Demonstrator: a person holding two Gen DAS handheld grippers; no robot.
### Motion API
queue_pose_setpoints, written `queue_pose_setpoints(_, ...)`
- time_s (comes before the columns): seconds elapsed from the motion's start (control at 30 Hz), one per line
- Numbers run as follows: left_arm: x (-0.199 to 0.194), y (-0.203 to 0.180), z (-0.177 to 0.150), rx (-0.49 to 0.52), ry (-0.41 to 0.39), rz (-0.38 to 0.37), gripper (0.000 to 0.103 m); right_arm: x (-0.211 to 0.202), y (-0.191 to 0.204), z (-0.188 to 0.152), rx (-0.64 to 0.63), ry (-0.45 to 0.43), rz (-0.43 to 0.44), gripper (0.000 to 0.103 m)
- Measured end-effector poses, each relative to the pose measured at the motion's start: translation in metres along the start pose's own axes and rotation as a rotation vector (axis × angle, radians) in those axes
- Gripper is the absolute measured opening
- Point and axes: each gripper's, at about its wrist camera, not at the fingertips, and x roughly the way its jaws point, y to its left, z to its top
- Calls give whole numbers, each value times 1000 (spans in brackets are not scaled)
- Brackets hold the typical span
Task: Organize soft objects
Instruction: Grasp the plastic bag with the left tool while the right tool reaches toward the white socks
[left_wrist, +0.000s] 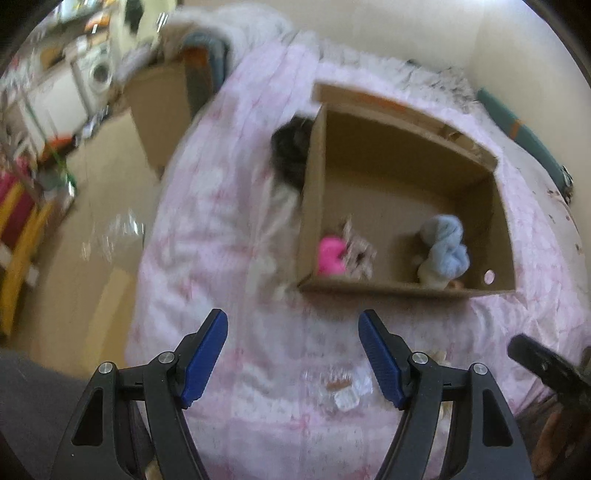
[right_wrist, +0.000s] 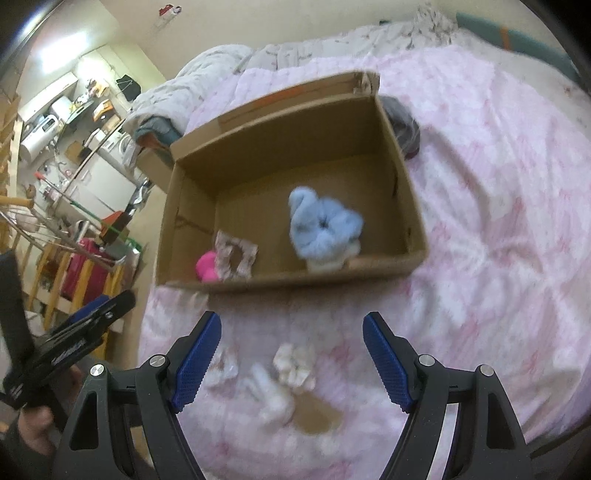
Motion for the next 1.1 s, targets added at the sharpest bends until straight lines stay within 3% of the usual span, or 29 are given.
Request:
queue_pose_setpoints(0.17,36,0,-15,-30,194,-40,71,8,6,-16,-5,60,-7,84)
queue_pose_setpoints(0.43,83,-27,-42,-31,370,-76,71,23,-10,-20,54,121,-67,84)
queue_pose_setpoints(0.67,100,-51,-49,59,371,-28,70,29,-21,-19,102,141,-92,84)
queue_pose_setpoints(0.73,102,-58,-52,91,378,-33,57,34,-25,-19,110,157,-109,84)
queue_pose_setpoints(0.87,104,-72,-56,125,381,-31,50,48,-31,-26,96,239,-214,81)
queue_pose_setpoints(0.93,104,-75,-57,120,387,-32,39,58,-34,-30,106,295,-192,53)
queue_pose_setpoints(1.1,102,-67,-56,104,409,-68,18,71,-21,-39,40,364,-164,49)
